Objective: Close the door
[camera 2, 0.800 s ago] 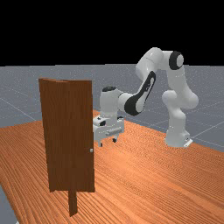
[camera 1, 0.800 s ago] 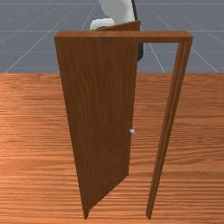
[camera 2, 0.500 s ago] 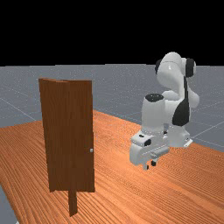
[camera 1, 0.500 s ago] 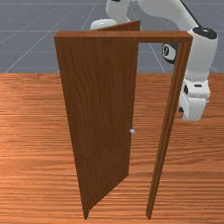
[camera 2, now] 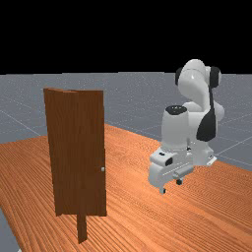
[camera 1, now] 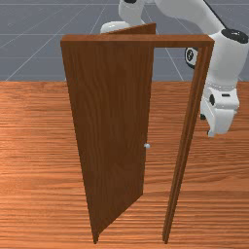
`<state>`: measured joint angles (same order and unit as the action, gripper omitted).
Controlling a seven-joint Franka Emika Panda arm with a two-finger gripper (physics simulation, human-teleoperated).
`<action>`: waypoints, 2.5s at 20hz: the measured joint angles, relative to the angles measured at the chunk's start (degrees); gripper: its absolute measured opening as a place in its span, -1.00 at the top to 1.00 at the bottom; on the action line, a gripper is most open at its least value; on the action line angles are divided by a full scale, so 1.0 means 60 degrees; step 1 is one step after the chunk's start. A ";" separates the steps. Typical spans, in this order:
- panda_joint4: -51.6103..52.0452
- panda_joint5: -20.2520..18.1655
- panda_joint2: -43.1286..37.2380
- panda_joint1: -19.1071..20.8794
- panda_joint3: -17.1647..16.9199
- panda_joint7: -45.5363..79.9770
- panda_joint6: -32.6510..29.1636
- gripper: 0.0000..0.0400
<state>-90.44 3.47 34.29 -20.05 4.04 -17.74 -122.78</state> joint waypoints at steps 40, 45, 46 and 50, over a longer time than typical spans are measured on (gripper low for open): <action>0.2346 -0.0911 0.1490 0.1914 -0.0911 -0.0628 0.0806 -1.00; -0.1455 0.1469 -0.0822 0.0825 -0.1543 -0.0012 0.0130 -1.00; -0.2276 0.1180 -0.1351 0.0969 -0.1352 -0.0182 -0.0418 -1.00; -0.3493 -0.0329 -0.2124 0.1239 -0.1356 0.1363 -0.1151 -1.00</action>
<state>-111.39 1.49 21.55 -12.62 -4.09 -9.56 -129.69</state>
